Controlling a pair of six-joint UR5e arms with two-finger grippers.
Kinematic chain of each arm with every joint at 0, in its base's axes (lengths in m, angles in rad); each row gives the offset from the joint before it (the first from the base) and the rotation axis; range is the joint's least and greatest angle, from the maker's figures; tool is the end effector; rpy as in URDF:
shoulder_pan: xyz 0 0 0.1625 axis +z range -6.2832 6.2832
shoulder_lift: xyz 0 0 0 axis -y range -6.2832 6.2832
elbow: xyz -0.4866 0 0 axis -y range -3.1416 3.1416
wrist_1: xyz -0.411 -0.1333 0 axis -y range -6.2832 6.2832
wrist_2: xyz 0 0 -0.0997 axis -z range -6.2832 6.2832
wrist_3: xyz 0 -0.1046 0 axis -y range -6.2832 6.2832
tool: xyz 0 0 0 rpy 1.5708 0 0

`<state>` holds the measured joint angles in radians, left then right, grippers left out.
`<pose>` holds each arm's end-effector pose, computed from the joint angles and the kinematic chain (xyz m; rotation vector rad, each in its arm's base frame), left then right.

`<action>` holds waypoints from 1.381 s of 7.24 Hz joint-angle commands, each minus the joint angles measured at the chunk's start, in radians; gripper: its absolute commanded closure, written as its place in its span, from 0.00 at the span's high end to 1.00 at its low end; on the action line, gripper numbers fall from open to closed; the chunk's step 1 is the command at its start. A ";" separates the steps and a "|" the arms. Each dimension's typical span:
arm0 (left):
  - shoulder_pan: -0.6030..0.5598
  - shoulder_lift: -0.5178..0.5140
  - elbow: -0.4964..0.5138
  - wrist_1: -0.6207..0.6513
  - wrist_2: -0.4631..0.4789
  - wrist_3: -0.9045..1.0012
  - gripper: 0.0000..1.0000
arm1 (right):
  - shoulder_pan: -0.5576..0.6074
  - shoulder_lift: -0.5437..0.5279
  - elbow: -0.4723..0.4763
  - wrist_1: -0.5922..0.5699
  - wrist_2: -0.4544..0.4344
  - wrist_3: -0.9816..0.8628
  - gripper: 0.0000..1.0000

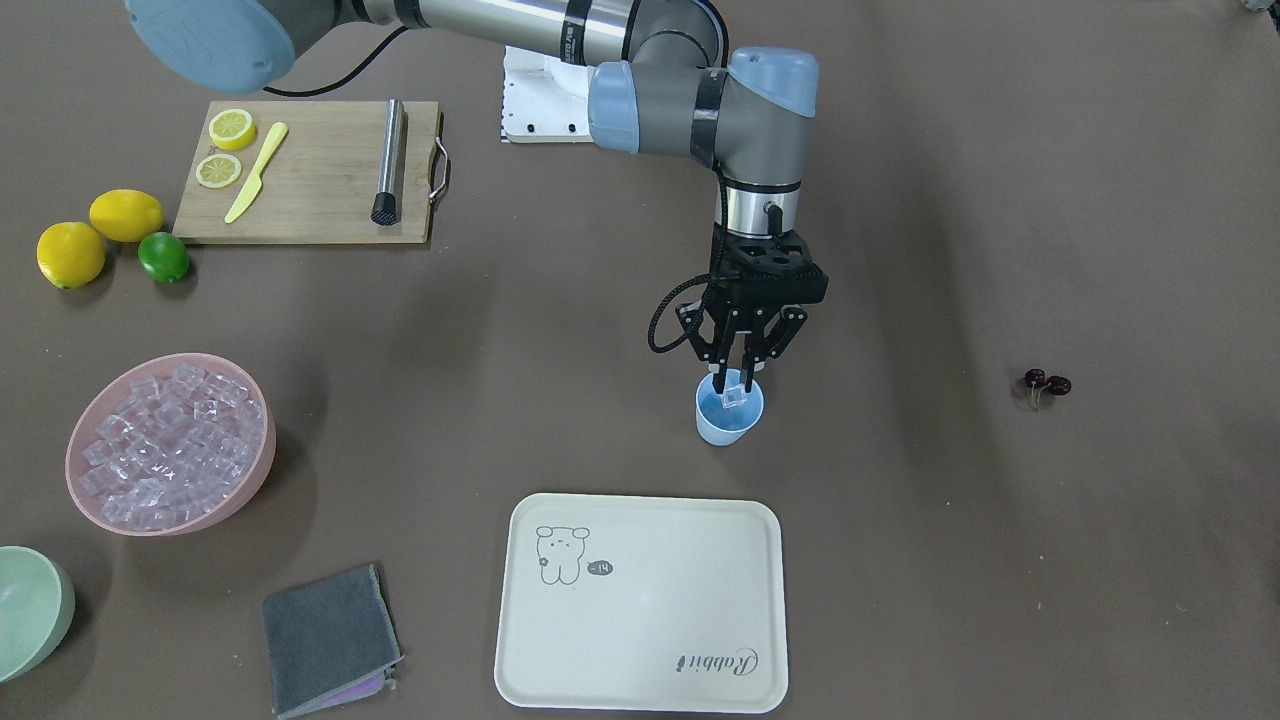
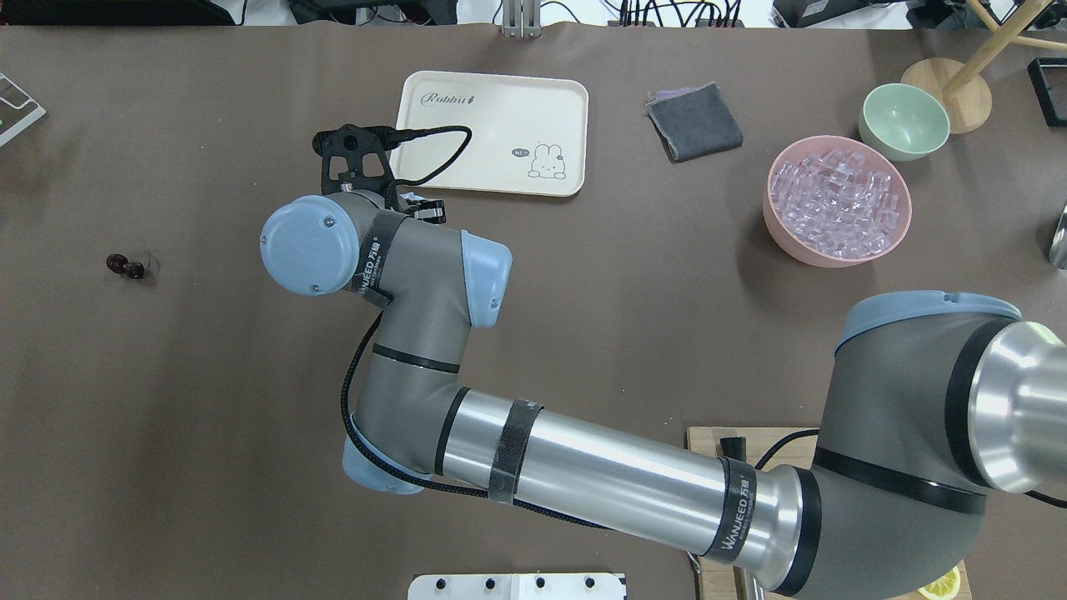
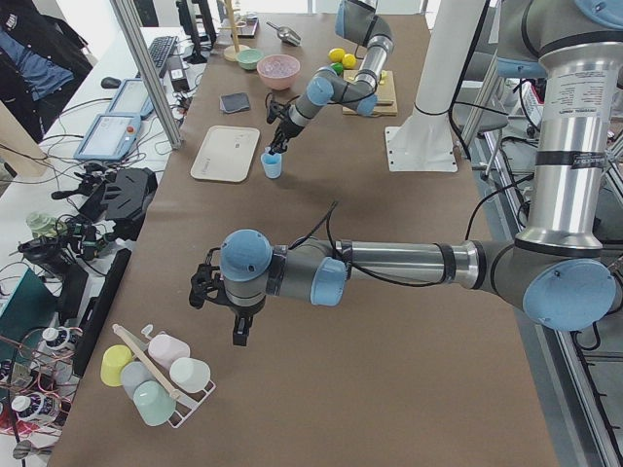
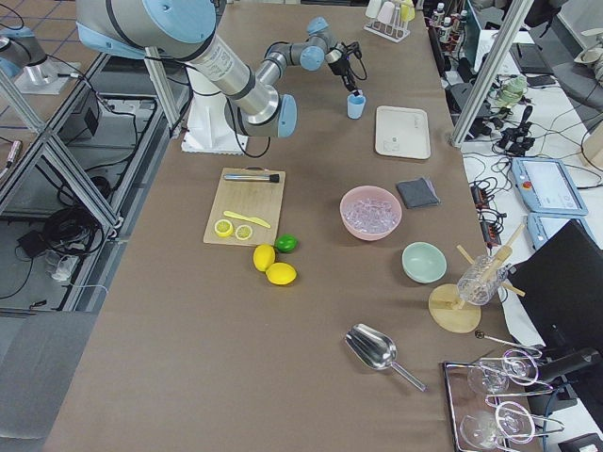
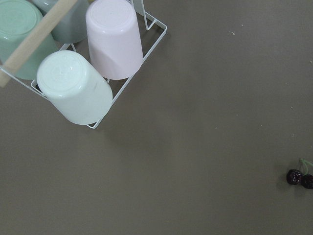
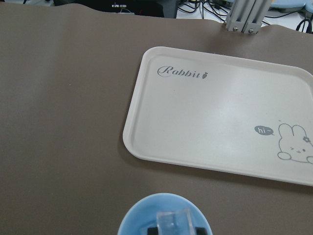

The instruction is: Put ice and cherries in cup

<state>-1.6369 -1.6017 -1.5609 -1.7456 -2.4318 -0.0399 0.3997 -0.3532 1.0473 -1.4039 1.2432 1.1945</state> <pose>-0.0893 -0.5323 0.6877 0.1947 0.8554 -0.0148 -0.7757 -0.5089 0.0568 0.6072 -0.6737 0.1628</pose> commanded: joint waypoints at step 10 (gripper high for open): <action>0.446 -0.164 0.084 -0.239 0.129 -0.535 0.98 | 0.700 -0.951 0.844 -0.007 0.965 -0.656 0.99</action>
<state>-1.2523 -1.7480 -1.4882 -1.9539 -2.3056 -0.5164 0.9463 -1.1433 1.8454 -1.4087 2.0679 0.7155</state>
